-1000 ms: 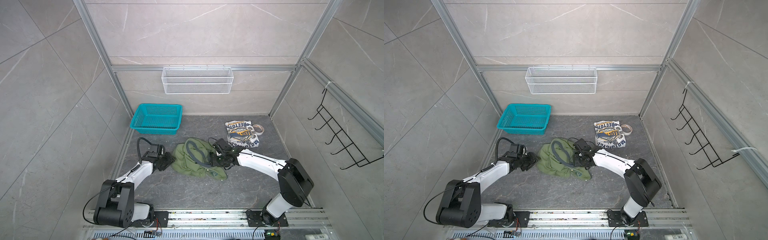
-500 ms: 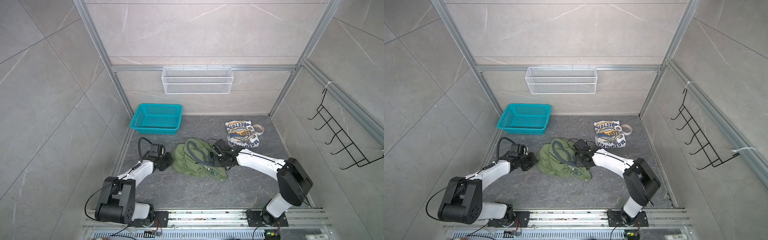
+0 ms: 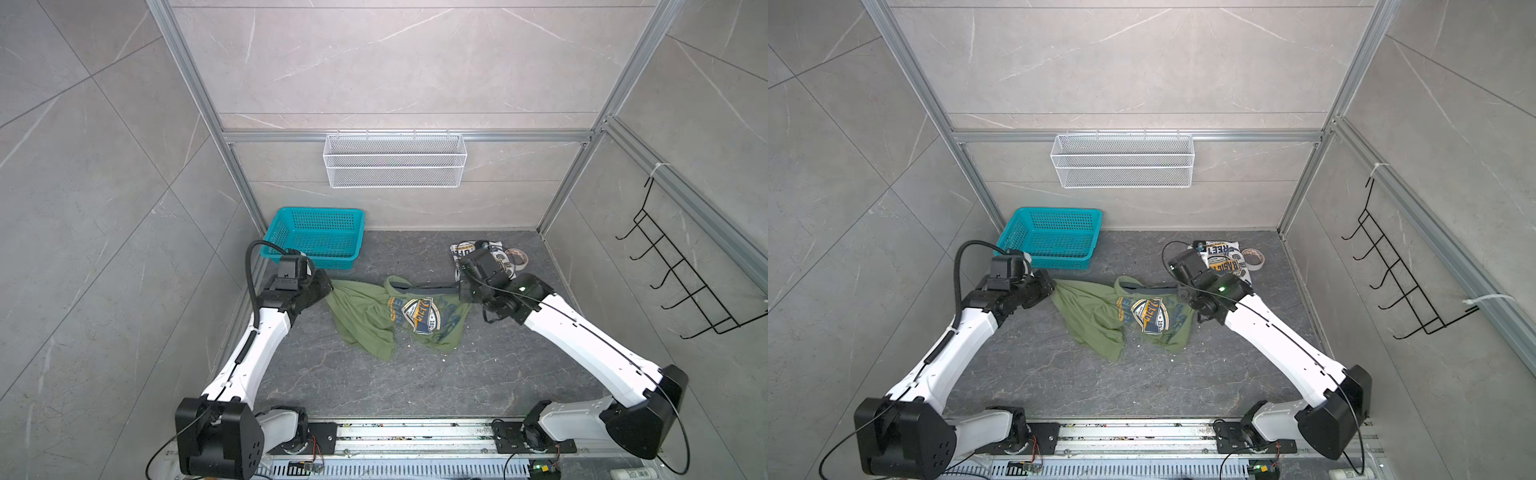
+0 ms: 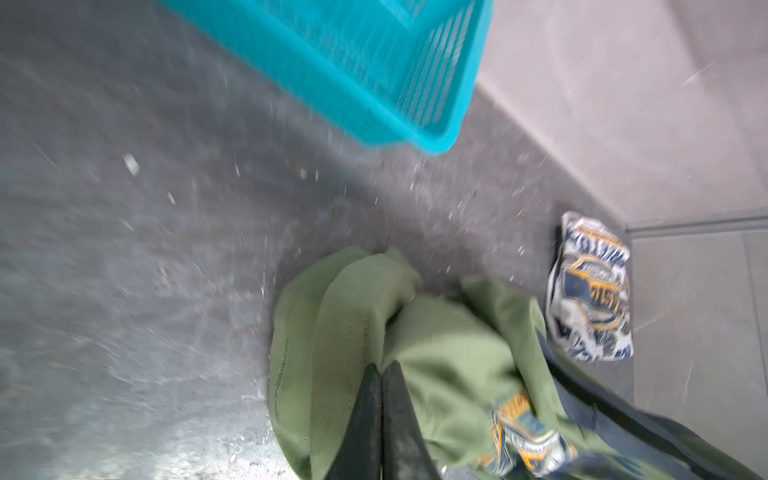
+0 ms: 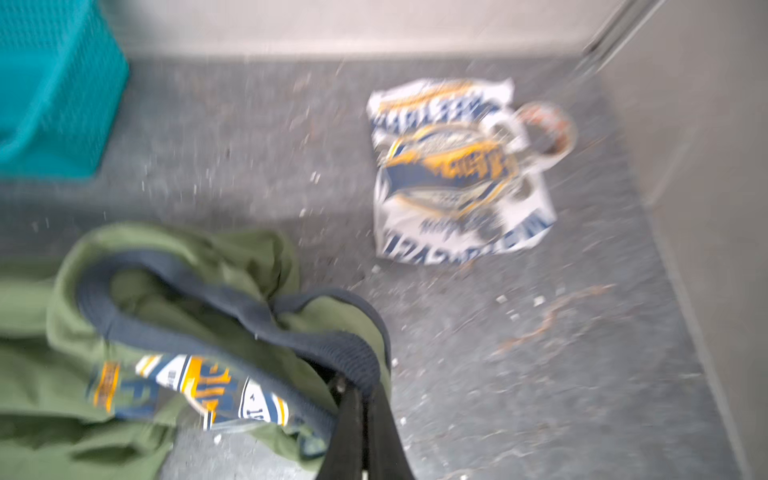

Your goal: Fold and stack the tank tops

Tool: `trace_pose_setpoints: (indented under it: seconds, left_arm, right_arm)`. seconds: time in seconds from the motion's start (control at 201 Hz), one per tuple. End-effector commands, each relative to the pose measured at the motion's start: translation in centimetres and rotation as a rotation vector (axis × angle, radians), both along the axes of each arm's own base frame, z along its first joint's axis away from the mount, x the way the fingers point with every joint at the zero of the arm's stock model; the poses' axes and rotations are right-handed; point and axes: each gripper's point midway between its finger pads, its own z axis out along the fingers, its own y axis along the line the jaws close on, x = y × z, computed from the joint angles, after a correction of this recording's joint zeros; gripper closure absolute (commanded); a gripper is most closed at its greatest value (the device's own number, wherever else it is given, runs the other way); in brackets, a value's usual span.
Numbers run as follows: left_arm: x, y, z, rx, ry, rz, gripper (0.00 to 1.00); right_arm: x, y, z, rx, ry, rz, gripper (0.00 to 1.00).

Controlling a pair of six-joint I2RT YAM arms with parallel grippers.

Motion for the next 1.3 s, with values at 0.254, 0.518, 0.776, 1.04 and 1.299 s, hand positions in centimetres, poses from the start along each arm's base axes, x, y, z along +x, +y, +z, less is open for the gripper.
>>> trace_pose_setpoints:
  seconds: [0.254,0.518,0.776,1.04,1.299]
  left_arm:
    - [-5.6,3.9,2.5,0.09,-0.086,0.115,1.0]
    - [-13.0,0.4,-14.7,-0.161,0.336,0.077,1.0]
    - [-10.7,2.0,-11.3,-0.067,0.227,0.111,0.38]
    - [-3.2,1.9,-8.5,0.018,0.24,0.058,0.32]
    - [1.8,1.6,-13.0,0.026,0.327,0.051,0.34]
  right_arm:
    - [-4.4,-7.5,-0.4,-0.023,0.034,-0.152,1.0]
    - [-11.4,-5.9,-16.7,0.128,0.476,-0.198,1.0]
    - [-11.4,-8.8,-16.1,0.052,0.459,-0.279,0.46]
    - [-8.7,-8.3,-14.9,0.172,0.399,-0.246,0.38]
    - [-5.1,0.1,-15.3,0.472,0.43,0.052,0.39]
